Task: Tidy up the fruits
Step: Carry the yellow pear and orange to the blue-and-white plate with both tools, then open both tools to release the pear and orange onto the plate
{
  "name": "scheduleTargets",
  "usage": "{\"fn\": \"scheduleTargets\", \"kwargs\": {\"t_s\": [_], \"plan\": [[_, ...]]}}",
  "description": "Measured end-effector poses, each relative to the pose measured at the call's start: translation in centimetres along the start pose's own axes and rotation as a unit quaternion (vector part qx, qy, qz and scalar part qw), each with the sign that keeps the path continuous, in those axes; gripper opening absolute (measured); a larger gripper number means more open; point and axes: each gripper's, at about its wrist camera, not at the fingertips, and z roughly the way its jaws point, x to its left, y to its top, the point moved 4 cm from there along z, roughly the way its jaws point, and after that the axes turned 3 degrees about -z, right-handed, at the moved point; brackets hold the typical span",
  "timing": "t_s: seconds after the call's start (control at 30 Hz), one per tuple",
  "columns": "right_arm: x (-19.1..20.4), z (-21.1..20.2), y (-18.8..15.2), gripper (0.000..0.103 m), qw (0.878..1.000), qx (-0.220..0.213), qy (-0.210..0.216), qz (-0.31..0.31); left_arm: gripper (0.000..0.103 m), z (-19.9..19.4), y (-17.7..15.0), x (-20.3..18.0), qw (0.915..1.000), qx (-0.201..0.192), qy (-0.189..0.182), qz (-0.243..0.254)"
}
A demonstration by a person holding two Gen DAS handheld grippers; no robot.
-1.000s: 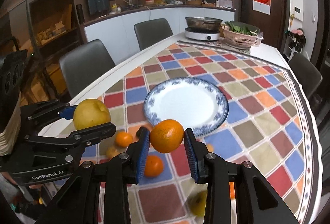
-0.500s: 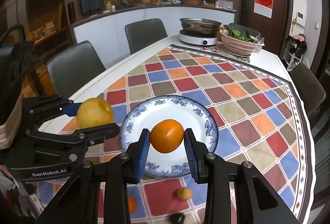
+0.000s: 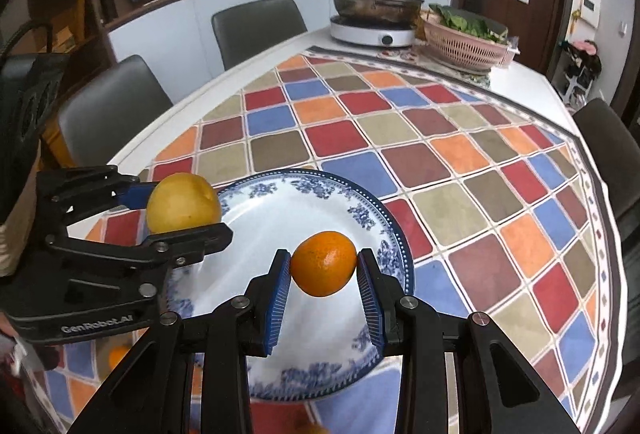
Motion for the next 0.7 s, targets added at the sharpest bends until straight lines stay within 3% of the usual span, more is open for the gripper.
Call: {"fn": "scheduleTargets", "kwargs": {"t_s": [0.33,0.7], "plan": [[-1.3,4.4,0.0,0.035,0.999,0.046,0.005,0.014,0.048,5.1,0.2,1.6,0.9982,0.053,0.002,-0.028],[-1.9,6.8,-0.6,0.035,0.997,0.072,0.003,0.025,0.048,6.4,-0.2,1.7,0.9972,0.068,-0.002,-0.032]]}}
